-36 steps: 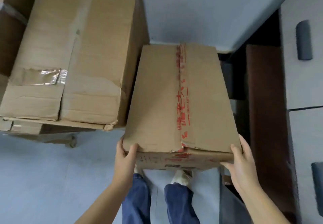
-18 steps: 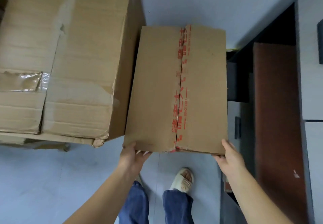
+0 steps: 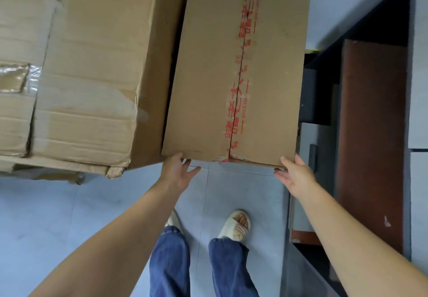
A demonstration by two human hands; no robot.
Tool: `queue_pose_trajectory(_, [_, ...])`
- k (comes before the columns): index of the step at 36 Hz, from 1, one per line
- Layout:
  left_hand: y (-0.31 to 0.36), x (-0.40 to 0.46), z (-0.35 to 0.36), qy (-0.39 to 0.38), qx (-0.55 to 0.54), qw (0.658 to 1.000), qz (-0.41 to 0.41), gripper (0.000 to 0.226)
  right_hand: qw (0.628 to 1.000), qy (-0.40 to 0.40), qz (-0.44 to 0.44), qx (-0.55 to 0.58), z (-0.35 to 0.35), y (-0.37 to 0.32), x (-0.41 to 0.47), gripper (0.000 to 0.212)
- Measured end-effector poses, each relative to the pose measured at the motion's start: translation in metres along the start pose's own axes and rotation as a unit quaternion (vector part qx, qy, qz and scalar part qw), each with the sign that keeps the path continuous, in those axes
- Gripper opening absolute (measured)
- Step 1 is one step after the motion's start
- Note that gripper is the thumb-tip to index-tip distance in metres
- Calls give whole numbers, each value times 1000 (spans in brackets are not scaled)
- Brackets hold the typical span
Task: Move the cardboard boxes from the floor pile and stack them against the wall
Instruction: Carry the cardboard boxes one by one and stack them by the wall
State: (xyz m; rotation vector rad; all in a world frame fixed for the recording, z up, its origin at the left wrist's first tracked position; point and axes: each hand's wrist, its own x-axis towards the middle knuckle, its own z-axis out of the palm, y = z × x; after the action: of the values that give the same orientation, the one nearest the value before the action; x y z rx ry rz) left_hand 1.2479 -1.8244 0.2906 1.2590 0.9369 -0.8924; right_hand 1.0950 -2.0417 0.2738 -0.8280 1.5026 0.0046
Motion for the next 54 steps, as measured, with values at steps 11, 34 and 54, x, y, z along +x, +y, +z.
queue_pose_trajectory(11, [40, -100, -27, 6, 148, 988, 50, 34, 961, -43, -77, -262, 1, -12, -118, 69])
queue_pose_trajectory(34, [28, -452, -178, -95, 297, 827, 468, 47, 878, -174, -379, -234, -111, -1, -464, 63])
queue_pose_trajectory(54, [87, -439, -170, -311, 371, 734, 476, 35, 897, 87, -431, 51, -81, 90, -548, 56])
